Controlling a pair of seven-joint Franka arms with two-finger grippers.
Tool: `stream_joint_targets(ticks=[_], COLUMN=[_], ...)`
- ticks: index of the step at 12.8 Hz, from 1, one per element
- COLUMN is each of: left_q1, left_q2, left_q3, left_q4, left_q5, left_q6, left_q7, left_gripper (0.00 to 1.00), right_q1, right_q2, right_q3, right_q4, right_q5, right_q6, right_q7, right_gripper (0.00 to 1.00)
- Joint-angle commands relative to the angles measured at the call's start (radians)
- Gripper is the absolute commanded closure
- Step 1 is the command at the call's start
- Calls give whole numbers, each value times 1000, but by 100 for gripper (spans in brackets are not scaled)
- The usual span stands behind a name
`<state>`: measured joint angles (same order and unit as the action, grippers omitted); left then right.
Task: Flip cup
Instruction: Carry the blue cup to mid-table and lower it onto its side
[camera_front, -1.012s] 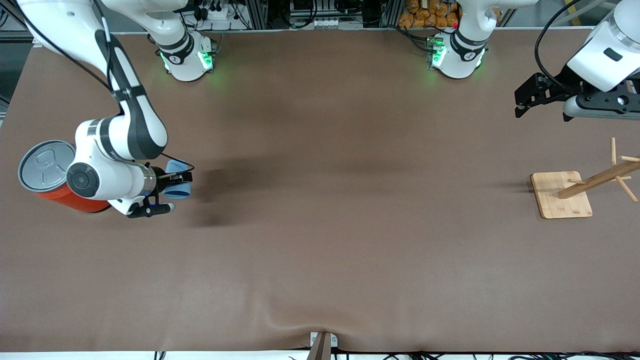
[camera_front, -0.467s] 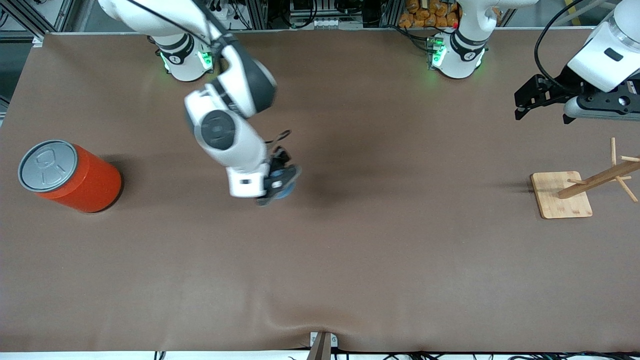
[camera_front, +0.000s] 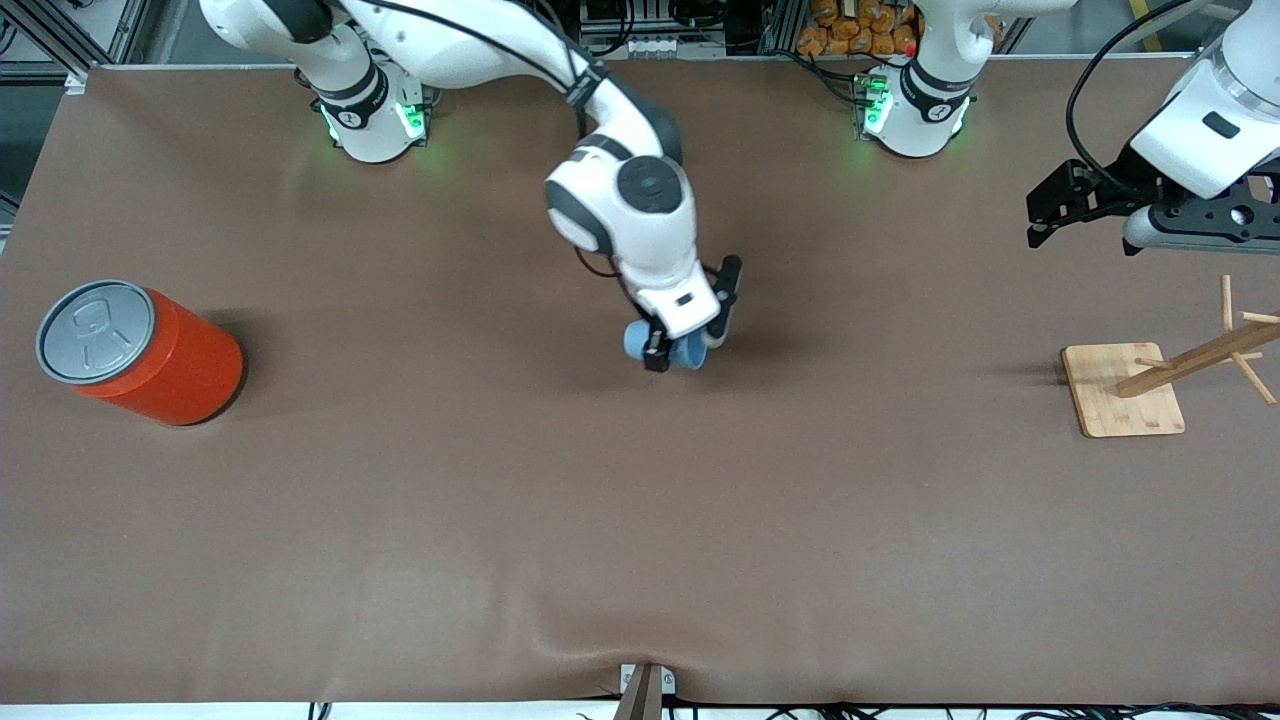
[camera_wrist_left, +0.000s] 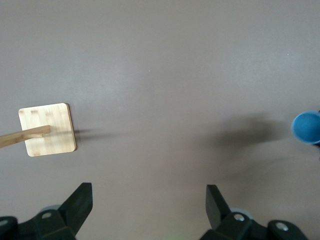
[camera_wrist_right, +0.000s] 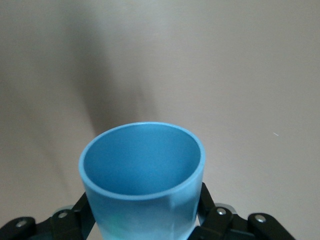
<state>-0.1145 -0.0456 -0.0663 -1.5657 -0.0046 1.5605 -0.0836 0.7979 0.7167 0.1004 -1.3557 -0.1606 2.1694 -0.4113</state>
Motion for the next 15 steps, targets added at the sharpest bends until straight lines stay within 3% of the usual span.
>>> stream_joint_targets(ticks=[1, 7, 8, 9, 10, 12, 15], left_q1=[10, 9, 7, 6, 4, 2, 1], left_q2=[6, 9, 9, 9, 10, 10, 10], left_q3=[-1, 2, 2, 2, 0, 0, 0], left_q4=[26, 26, 26, 26, 26, 26, 26], left_q5=[18, 21, 21, 21, 21, 21, 21], left_q6=[-4, -4, -4, -2, -3, -4, -2], left_q7=[-1, -4, -4, -4, -4, -4, -4], left_gripper=[0, 0, 0, 0, 0, 0, 0], right_q1=[46, 104, 104, 104, 104, 101, 103], right_q2=[56, 133, 133, 133, 132, 133, 132], right_q3=[-14, -16, -16, -16, -16, -16, -15], right_q4=[38, 27, 24, 23, 15, -8, -8], right_q5=[-83, -191, -191, -192, -218, -293, -292], right_q6=[3, 0, -2, -2, -8, 3, -11], right_q7=[-21, 182, 190, 192, 192, 195, 195], right_gripper=[100, 100, 94, 87, 68, 0, 0])
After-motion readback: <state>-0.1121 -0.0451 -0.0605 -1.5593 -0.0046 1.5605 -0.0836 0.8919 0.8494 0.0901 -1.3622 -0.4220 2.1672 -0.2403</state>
